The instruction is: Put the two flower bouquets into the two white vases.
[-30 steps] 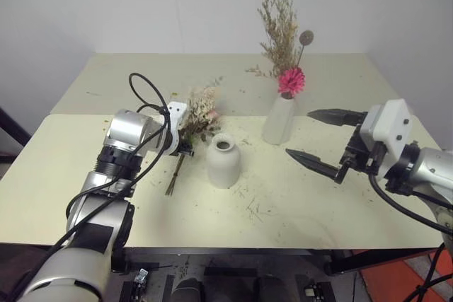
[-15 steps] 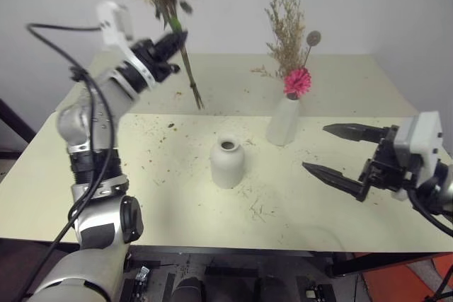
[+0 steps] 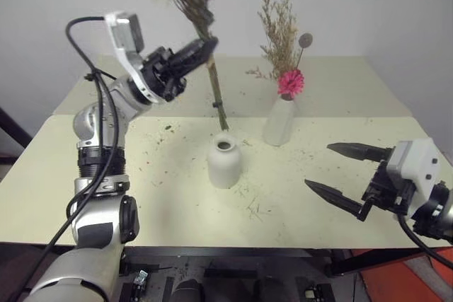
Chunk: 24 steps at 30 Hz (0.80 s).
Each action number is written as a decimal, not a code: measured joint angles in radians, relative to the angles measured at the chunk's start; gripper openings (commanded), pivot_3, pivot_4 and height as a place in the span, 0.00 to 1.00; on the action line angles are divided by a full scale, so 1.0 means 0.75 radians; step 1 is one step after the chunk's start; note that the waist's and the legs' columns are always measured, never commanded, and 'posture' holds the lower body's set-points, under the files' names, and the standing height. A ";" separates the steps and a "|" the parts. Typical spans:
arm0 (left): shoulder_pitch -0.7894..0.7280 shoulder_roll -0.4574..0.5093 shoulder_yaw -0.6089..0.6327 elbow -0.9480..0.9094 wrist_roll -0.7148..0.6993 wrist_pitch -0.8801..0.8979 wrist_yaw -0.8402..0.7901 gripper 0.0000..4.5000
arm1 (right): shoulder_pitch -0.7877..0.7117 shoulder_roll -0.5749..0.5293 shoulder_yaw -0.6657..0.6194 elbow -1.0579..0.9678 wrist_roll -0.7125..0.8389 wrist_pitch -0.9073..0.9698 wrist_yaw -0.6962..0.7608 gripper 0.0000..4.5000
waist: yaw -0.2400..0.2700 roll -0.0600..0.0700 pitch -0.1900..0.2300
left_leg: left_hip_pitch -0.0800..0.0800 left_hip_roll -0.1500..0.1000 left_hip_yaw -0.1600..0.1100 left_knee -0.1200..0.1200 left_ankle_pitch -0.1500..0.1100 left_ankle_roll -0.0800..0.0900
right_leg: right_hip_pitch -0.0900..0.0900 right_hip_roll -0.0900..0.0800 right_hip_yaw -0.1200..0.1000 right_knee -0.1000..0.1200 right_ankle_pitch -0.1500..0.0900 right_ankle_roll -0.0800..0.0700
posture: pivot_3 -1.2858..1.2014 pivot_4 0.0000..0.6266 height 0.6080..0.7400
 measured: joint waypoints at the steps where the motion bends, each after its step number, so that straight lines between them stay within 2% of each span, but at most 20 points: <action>1: 0.000 0.000 -0.011 0.012 0.016 -0.018 -0.009 0.02 | 0.011 0.001 -0.001 -0.007 -0.004 0.000 -0.005 1.00 | 0.000 0.000 0.000 | 0.000 0.000 0.000 0.000 0.000 0.000 | 0.000 0.000 0.000 0.000 0.000 0.000 | 0.52 0.24 1.00; 5: 0.000 0.000 -0.049 0.045 0.081 -0.098 -0.050 0.02 | 0.025 0.016 -0.002 -0.024 -0.024 0.000 -0.030 1.00 | 0.004 0.000 0.000 | -0.001 0.000 0.000 0.000 0.000 0.000 | 0.000 -0.001 0.000 -0.002 0.000 0.000 | 0.52 0.24 1.00; 24: 0.088 -0.015 -0.081 0.067 0.170 -0.183 -0.073 0.02 | 0.019 0.030 0.039 -0.011 -0.165 -0.085 -0.055 1.00 | 0.004 0.000 0.000 | 0.000 0.000 0.000 0.000 0.000 0.001 | 0.000 -0.001 0.000 -0.002 0.000 0.000 | 0.52 0.24 1.00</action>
